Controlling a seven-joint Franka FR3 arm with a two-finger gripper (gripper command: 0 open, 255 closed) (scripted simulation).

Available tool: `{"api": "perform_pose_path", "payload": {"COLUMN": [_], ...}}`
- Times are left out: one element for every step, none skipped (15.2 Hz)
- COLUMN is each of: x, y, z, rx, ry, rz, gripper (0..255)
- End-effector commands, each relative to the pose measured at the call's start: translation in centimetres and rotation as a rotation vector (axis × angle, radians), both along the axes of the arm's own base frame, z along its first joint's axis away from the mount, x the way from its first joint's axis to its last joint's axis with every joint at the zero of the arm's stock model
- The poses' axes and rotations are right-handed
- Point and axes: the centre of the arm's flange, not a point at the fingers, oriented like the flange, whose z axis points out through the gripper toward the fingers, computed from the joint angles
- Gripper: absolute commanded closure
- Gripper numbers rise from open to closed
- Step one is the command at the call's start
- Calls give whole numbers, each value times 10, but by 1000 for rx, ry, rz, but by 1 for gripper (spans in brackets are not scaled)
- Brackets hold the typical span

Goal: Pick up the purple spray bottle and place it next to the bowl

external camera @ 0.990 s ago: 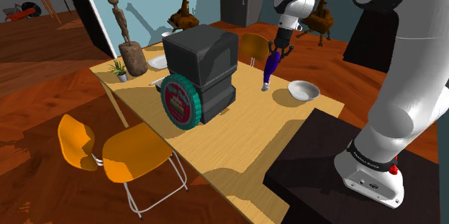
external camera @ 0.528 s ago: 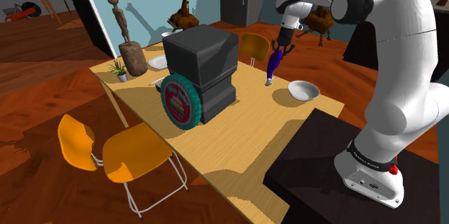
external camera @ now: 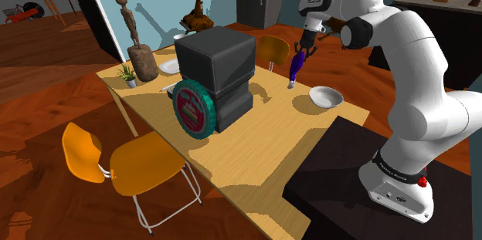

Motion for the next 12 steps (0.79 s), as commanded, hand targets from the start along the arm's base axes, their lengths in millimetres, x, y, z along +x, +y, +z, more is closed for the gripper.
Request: {"api": "perform_pose_path", "payload": {"x": [2, 2, 2, 2, 2, 2, 2, 2, 2, 2, 2, 2], "y": [-1, -1, -1, -1, -1, -1, -1, -1, -1, -1, -1, -1], "z": [-11, -16, -21, -26, -32, -37, -42, -47, -53, -58, -63, -69], "rx": [0, 0, 0, 0, 0, 0, 0, 0, 0, 0, 0, 0], "ry": [-1, -1, -1, -1, -1, -1, -1, -1, -1, -1, -1, -1], "rz": [1, 1, 1, 1, 1, 1, 1, 1, 1, 1, 1, 1], "gripper": [255, 255, 255, 255, 255, 255, 255, 255, 255, 255, 255, 255]}}
